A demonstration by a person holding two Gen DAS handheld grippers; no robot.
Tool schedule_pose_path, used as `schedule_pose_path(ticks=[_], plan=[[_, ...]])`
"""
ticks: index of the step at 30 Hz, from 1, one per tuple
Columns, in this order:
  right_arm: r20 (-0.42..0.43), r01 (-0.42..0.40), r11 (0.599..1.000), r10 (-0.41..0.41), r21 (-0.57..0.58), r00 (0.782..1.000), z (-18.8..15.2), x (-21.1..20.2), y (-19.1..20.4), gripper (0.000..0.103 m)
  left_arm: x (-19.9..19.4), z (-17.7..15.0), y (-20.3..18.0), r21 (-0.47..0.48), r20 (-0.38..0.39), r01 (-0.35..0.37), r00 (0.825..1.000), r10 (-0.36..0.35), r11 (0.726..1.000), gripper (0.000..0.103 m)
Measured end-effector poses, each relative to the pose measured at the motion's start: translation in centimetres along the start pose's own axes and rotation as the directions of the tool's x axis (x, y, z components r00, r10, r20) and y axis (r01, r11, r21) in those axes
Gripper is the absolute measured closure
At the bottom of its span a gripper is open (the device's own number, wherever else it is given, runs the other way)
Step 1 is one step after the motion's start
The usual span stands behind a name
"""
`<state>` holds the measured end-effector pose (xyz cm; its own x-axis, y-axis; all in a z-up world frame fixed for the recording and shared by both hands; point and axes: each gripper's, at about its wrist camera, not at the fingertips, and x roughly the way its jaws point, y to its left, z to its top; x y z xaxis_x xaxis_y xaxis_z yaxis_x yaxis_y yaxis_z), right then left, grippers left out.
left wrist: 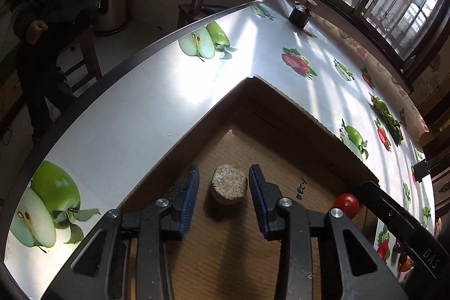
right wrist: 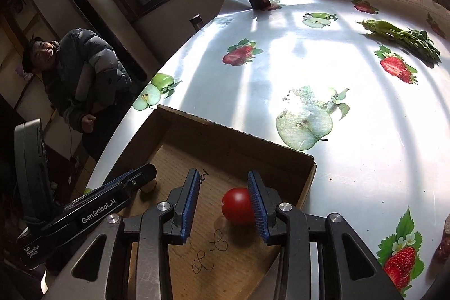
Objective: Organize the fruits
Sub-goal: 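Carry the cube and tomato into the cardboard box and open both grippers, then move both grippers back to the fruit cluster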
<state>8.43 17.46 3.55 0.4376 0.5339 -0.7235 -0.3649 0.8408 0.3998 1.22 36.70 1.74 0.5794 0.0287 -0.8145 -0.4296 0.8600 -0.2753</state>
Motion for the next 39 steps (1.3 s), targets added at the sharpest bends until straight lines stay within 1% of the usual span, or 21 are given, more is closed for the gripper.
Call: schedule_pose_path(ticks=[3,6,10,12,13,14,15,17,19,21,23,29,33,39], plan=[[0.026,-0.005,1.0,0.005,0.001,1.0,-0.2,-1.4,-0.5,0.064,-0.7,-1.0,0.2,-0.031,0.016,-0.013,1.0,0.013,0.999,0.067],[0.046,-0.008,1.0,0.008,0.004,0.999,-0.8,-3.0,-1.1,0.064,-1.2,-1.7,-0.5,-0.011,0.023,-0.006,1.0,0.006,1.0,0.067],[0.065,-0.008,1.0,0.006,0.028,0.998,-1.9,-5.8,-2.6,0.064,-3.1,-1.6,-1.5,0.018,0.087,0.004,0.996,-0.005,1.0,0.066],[0.082,-0.012,0.999,0.009,0.032,0.997,-2.7,-7.7,-3.3,0.064,-4.7,-1.7,-2.3,0.03,0.111,0.021,0.994,-0.025,0.999,0.06],[0.094,-0.013,0.999,0.01,0.03,0.996,-3.1,-8.7,-3.7,0.064,-5.8,-1.9,-2.9,0.045,0.124,0.021,0.992,-0.027,0.999,0.053],[0.104,-0.009,1.0,0.006,0.027,0.995,-3.5,-9.7,-4.1,0.061,-7.0,-2.2,-3.5,0.066,0.143,0.016,0.989,-0.025,0.998,0.046],[0.116,-0.001,1.0,-0.002,0.026,0.993,-4.0,-10.7,-4.4,0.058,-8.2,-2.6,-4.3,0.093,0.17,0.012,0.985,-0.028,0.996,0.045],[0.141,0.012,1.0,-0.016,0.026,0.99,-5.2,-12.6,-5.2,0.049,-10.5,-3.7,-6.2,0.16,0.224,-0.014,0.974,-0.022,0.987,0.033],[0.157,0.025,0.999,-0.03,0.031,0.987,-6.4,-14.2,-6.1,0.048,-12.5,-5.2,-8.1,0.221,0.269,-0.035,0.963,-0.026,0.975,0.029],[0.17,0.037,0.998,-0.044,0.04,0.985,-7.5,-15.5,-7.0,0.048,-13.9,-6.8,-9.9,0.274,0.296,-0.05,0.955,-0.035,0.96,0.029],[0.181,0.06,0.997,-0.067,0.048,0.981,-8.6,-16.8,-7.8,0.048,-14.7,-8.4,-11.4,0.315,0.307,-0.048,0.95,-0.053,0.948,0.028],[0.213,0.134,0.99,-0.14,0.042,0.967,-11.4,-19.9,-9.6,0.047,-15.6,-12.0,-14.5,0.398,0.306,-0.052,0.949,-0.079,0.916,0.028],[0.229,0.161,0.986,-0.169,0.051,0.959,-12.6,-21.5,-10.9,0.043,-15.6,-13.2,-15.6,0.434,0.303,-0.068,0.95,-0.075,0.898,0.028],[0.246,0.179,0.979,-0.198,0.098,0.949,-13.6,-23.6,-13.5,0.043,-15.6,-13.9,-16.4,0.453,0.299,-0.079,0.952,-0.068,0.888,0.028]])
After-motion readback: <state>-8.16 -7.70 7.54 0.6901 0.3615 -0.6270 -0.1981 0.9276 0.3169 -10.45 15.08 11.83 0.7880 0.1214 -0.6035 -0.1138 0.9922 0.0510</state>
